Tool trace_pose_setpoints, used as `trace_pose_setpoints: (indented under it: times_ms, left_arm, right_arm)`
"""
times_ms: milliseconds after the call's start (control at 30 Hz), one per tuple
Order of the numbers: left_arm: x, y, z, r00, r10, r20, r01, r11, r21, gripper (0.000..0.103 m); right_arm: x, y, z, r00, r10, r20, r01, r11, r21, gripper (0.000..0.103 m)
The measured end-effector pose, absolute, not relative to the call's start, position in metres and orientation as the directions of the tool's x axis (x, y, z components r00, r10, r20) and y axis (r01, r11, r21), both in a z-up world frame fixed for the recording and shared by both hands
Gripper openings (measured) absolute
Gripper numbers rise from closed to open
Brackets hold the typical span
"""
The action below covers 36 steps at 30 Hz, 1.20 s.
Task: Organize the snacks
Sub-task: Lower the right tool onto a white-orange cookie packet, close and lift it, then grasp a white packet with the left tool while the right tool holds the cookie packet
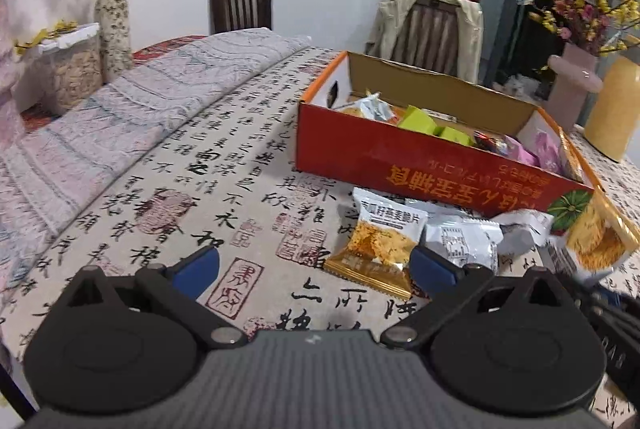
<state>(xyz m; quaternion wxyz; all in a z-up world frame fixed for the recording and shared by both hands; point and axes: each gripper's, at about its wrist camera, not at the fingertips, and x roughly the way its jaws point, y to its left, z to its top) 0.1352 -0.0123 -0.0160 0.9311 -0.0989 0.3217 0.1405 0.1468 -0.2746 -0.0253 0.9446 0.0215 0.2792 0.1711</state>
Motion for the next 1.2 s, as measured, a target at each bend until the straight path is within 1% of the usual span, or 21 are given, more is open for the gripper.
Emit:
trace_pose_setpoints:
  times_ms: [233,333,433,567,700,967,1200]
  left_arm:
    - [0.134,0.009,-0.015,0.786,0.154,-0.598,-0.282,0.951,-0.125,0.103]
    - [0.134,0.018,-0.011,0.803,0.138,-0.579,-0.262,0.955,-0.136,0.103]
    - [0.135,0.026,-0.008,0.816,0.116,-0.566,-0.244,0.957,-0.156,0.103]
    - [0.137,0.037,-0.006,0.83,0.079,-0.553,-0.214,0.959,-0.185,0.103]
    - [0.142,0.045,-0.009,0.827,0.037,-0.562,-0.186,0.96,-0.211,0.102]
    - [0.147,0.037,-0.013,0.819,-0.029,-0.573,-0.13,0.963,-0.235,0.101]
    - [0.156,0.008,-0.013,0.803,-0.067,-0.592,-0.074,0.975,-0.211,0.101]
  right_arm:
    - [0.144,-0.277,-0.023,0.811,0.296,-0.505,-0.263,0.955,0.137,0.015]
    - [0.142,-0.279,-0.019,0.83,0.285,-0.479,-0.244,0.958,0.148,0.015]
    - [0.14,-0.278,-0.015,0.851,0.259,-0.457,-0.221,0.966,0.136,0.015]
    - [0.139,-0.276,-0.01,0.865,0.212,-0.456,-0.183,0.977,0.108,0.015]
    - [0.139,-0.278,-0.004,0.876,0.17,-0.451,-0.144,0.985,0.091,0.015]
    - [0.133,-0.288,0.005,0.891,0.141,-0.432,-0.106,0.989,0.104,0.015]
    - [0.13,-0.297,0.003,0.891,0.145,-0.43,-0.107,0.988,0.112,0.015]
